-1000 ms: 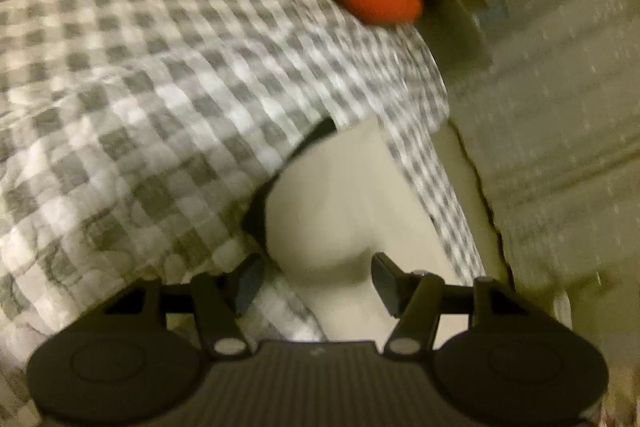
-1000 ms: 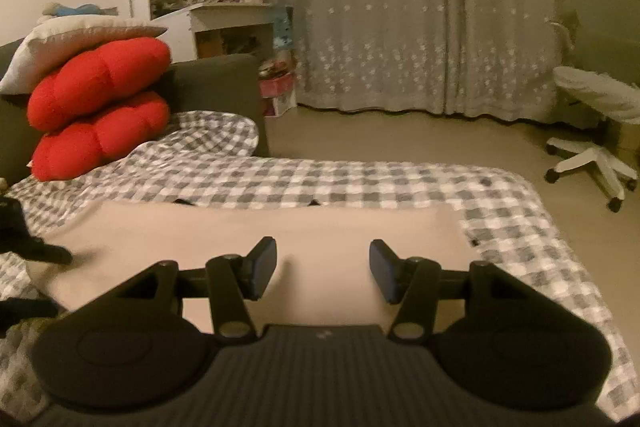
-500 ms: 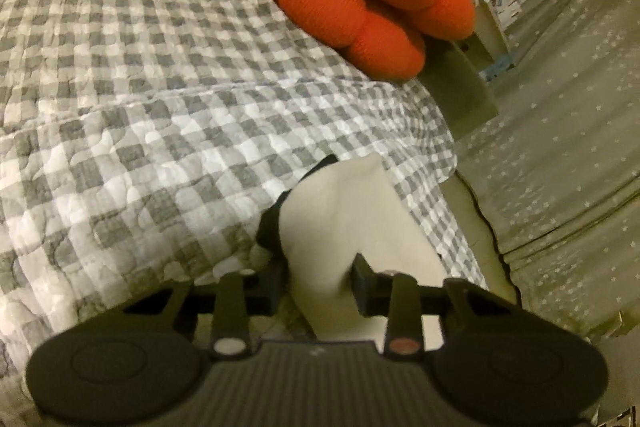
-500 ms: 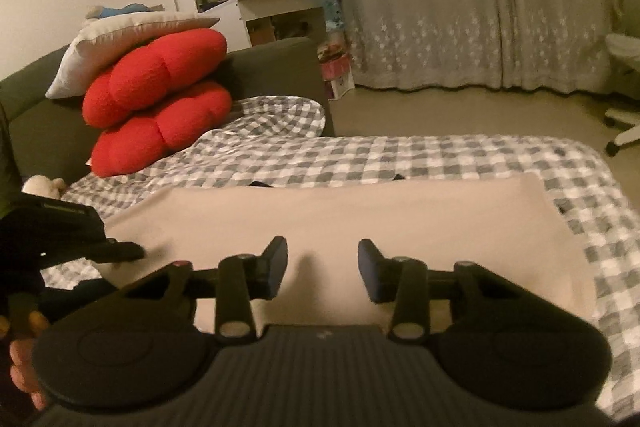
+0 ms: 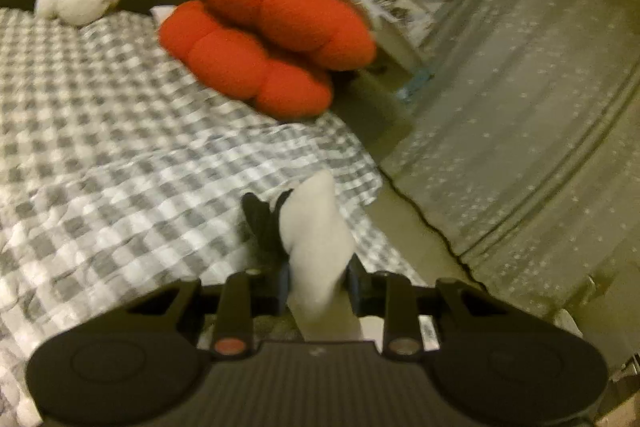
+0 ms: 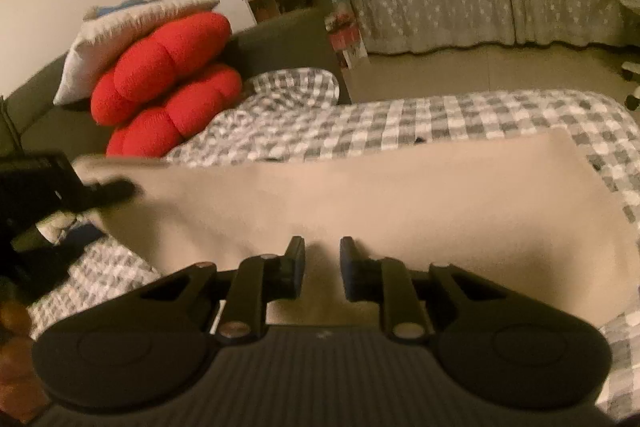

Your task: Fold clothes

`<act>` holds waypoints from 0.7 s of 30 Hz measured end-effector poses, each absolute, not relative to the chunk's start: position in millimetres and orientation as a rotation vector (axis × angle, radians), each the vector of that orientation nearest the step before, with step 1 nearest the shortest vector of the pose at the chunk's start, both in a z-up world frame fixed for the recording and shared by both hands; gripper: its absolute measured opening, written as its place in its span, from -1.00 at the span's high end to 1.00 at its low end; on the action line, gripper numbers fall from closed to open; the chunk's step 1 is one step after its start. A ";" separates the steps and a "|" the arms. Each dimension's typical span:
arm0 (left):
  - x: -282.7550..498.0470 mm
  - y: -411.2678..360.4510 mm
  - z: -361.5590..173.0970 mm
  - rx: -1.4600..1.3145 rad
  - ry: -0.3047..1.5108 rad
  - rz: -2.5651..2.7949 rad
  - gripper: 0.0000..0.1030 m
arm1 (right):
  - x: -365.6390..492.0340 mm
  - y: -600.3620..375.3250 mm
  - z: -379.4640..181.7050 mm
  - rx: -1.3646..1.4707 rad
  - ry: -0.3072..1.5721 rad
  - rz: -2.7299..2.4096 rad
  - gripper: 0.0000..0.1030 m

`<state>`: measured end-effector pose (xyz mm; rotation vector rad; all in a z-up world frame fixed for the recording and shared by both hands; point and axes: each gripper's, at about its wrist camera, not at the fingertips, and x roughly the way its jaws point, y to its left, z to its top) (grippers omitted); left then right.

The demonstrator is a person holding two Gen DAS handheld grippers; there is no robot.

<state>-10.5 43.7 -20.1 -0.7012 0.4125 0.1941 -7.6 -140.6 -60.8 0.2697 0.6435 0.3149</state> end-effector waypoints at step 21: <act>-12.4 -29.3 8.5 -0.447 0.350 -0.194 0.46 | -4.6 -226.8 -59.0 0.798 0.615 0.305 0.08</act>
